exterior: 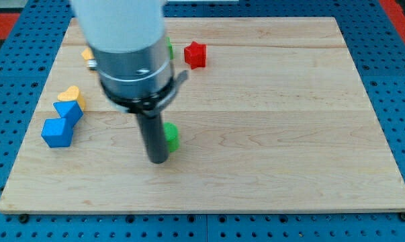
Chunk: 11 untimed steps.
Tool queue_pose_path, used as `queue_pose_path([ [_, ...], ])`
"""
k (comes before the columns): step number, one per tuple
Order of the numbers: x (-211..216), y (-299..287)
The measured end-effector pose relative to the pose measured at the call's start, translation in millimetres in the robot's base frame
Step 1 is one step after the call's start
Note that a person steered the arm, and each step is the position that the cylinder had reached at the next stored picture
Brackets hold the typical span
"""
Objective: Move the green circle towards top side
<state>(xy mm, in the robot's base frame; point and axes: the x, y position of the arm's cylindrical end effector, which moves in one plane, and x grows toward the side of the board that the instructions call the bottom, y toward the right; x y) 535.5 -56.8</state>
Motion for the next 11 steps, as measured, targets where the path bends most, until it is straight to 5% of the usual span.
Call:
queue_pose_path([
  [3, -66.3, 38.1],
  [6, -55.9, 26.7],
  [11, -106.4, 4.4],
])
